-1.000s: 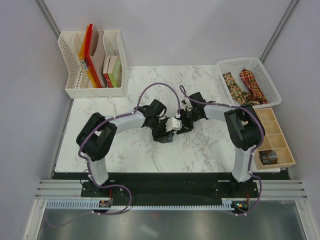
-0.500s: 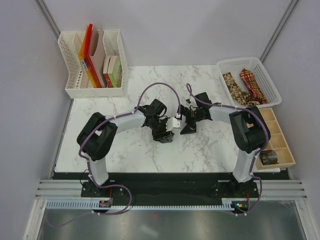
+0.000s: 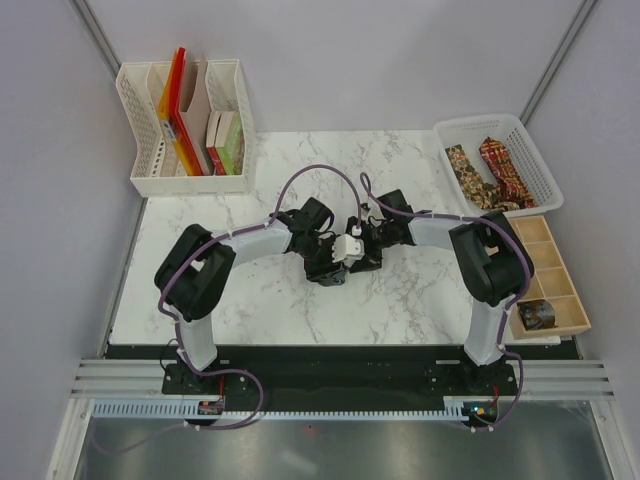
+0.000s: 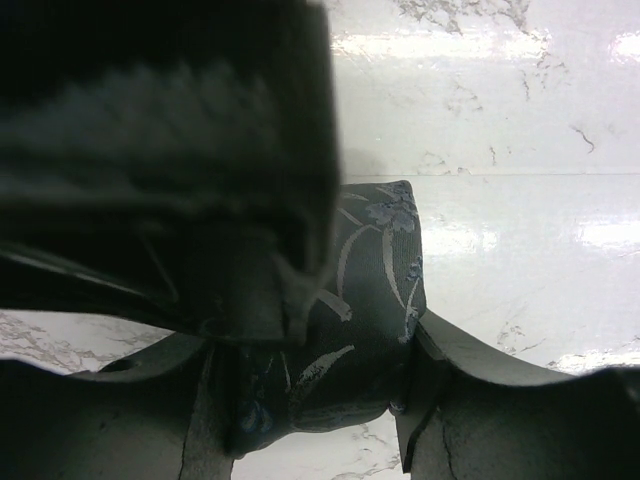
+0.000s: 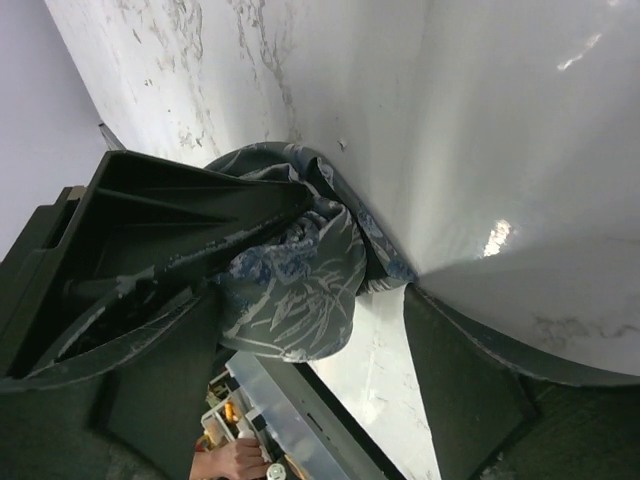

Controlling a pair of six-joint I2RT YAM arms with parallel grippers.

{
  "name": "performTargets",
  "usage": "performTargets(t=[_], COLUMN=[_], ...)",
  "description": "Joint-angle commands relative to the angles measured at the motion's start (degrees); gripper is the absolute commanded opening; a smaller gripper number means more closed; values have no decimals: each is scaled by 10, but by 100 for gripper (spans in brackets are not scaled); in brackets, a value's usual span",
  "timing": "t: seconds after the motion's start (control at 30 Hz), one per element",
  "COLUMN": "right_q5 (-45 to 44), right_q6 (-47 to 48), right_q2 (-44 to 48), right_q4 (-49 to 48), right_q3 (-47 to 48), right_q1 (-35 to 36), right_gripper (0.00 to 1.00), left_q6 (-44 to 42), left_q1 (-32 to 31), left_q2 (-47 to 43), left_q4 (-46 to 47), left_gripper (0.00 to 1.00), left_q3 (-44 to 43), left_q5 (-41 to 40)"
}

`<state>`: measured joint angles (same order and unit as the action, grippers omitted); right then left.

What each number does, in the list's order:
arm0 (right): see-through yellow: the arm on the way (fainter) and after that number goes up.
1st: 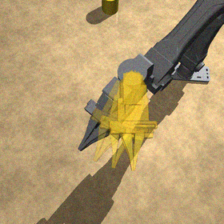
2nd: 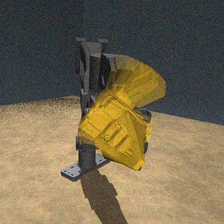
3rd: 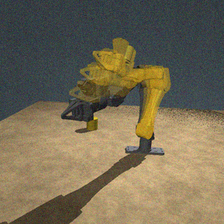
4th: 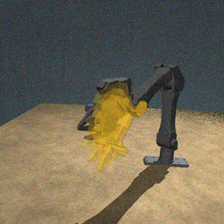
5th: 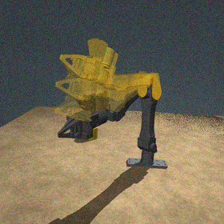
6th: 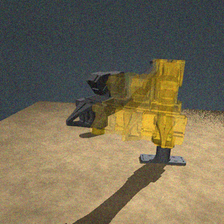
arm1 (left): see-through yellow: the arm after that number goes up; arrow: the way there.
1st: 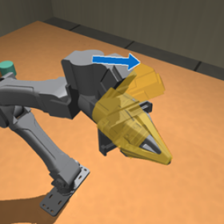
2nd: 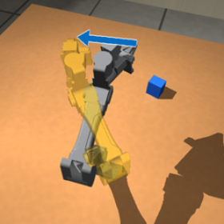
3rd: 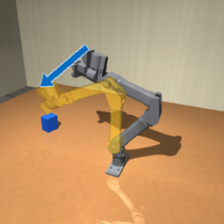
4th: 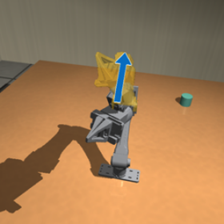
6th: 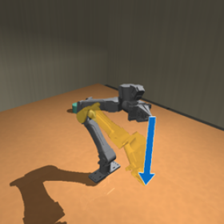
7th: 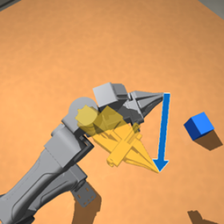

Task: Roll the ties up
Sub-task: Pick up the tie at the center of the board.

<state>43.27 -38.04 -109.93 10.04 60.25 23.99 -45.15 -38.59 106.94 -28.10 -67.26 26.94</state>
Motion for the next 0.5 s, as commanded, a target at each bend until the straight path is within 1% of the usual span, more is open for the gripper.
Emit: performTargets(t=[0.0,0.03,0.1,0.2,0.3,0.33,0.4,0.43,0.47], right_q5=[-139,-144,-159,-177,-180,-180,-176,-174,-172], right_q6=[49,50,57,66,70,73,76,76,77], right_q2=[-54,-61,-71,-82,-84,-85,-88,-86,-85], right_q4=[56,59,67,82,88,88,87,85,82], right_q3=[0,0,11,18,22,22,24,23,22], right_q1=[29,31,36,39,40,40,41,41,42], right_gripper=[78,74,72,65,56,46,36,28,22], left_q6=[-19,-19,-19,-19,-18,-18,-19,-19,-19], left_q1=[8,8,8,8,8,8,8,8,8], left_q2=[38,39,41,41,42,43,44,44,44], left_q4=[-52,-52,-54,-53,-53,-53,-54,-53,-54], left_gripper=[15,14,14,13,13,13,13,13,13], left_q3=[14,15,15,15,14,14,14,13,13], left_q5=[-56,-57,-57,-57,-56,-57,-58,-58,-59])
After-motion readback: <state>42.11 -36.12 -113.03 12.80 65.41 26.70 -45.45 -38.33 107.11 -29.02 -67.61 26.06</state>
